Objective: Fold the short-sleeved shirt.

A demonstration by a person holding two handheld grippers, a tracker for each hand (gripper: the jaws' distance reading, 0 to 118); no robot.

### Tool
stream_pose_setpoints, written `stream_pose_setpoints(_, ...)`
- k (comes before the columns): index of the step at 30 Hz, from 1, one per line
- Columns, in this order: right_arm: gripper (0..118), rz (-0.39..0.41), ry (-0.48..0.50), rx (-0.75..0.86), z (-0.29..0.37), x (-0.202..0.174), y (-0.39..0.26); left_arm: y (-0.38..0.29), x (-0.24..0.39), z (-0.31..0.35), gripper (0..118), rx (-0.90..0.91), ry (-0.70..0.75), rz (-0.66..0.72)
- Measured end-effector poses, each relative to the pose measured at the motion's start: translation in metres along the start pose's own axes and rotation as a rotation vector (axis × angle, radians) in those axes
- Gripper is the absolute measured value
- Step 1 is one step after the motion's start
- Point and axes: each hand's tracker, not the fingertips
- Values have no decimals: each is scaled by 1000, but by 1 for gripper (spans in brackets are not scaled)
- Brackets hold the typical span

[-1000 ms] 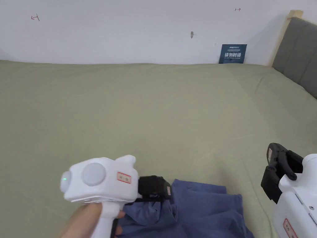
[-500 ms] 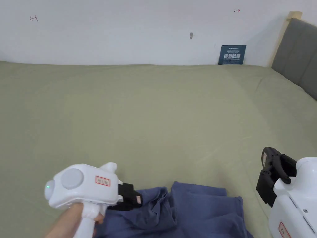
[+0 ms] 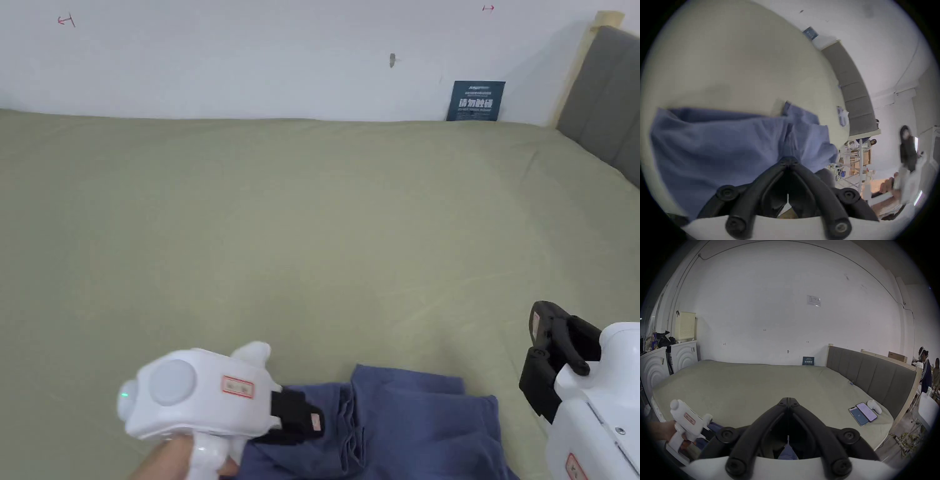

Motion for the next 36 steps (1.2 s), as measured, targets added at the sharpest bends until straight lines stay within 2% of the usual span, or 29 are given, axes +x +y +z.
stream_pose_setpoints(3,1,10,11,11,-1,-5,4,2,-13,70,0,120,23,18)
stream_pose_setpoints(6,1,10,23,20,0,-10,7,0,-47,116,0,160,96,65)
stream_pose_setpoints(11,1,20,35,19,0,-20,7,-14,-89,124,0,102,150,116)
stream_pose_setpoints(12,1,24,37,16,0,-22,7,-16,-96,121,6,93,103,142)
stream_pose_setpoints(13,1,29,38,12,-1,-24,7,-18,-102,118,28,94,61,166)
stream_pose_setpoints(14,1,32,39,10,-1,-25,7,-19,-107,115,80,88,34,187)
stream_pose_setpoints(15,1,33,41,8,-2,-26,7,-19,-111,106,112,78,-3,198)
stream_pose_setpoints(16,1,34,45,5,-2,-27,7,-21,-117,100,118,62,-37,212)
stream_pose_setpoints(20,1,52,47,5,-3,-31,8,-20,-137,75,118,62,-149,318)
stream_pose_setpoints(24,1,57,45,2,-3,-31,9,-20,-144,33,118,44,-371,392)
stream_pose_setpoints(26,1,62,42,0,-3,-31,9,-17,-136,24,118,43,-360,391)
stream_pose_setpoints(27,1,65,39,0,-3,-30,9,-14,-132,22,112,34,-356,373)
stream_pose_setpoints(28,1,66,37,-1,-3,-28,9,-12,-128,22,80,29,-336,356)
stream_pose_setpoints(29,1,66,37,-2,-2,-27,10,-11,-125,25,15,16,-302,350)
stream_pose_setpoints(31,1,64,33,3,-1,-25,10,-9,-123,27,14,34,-159,308)
stream_pose_setpoints(33,1,54,33,8,0,-23,11,-10,-120,32,14,7,-182,309)
stream_pose_setpoints(36,1,44,33,17,3,-22,13,-5,-126,44,14,23,-140,274)
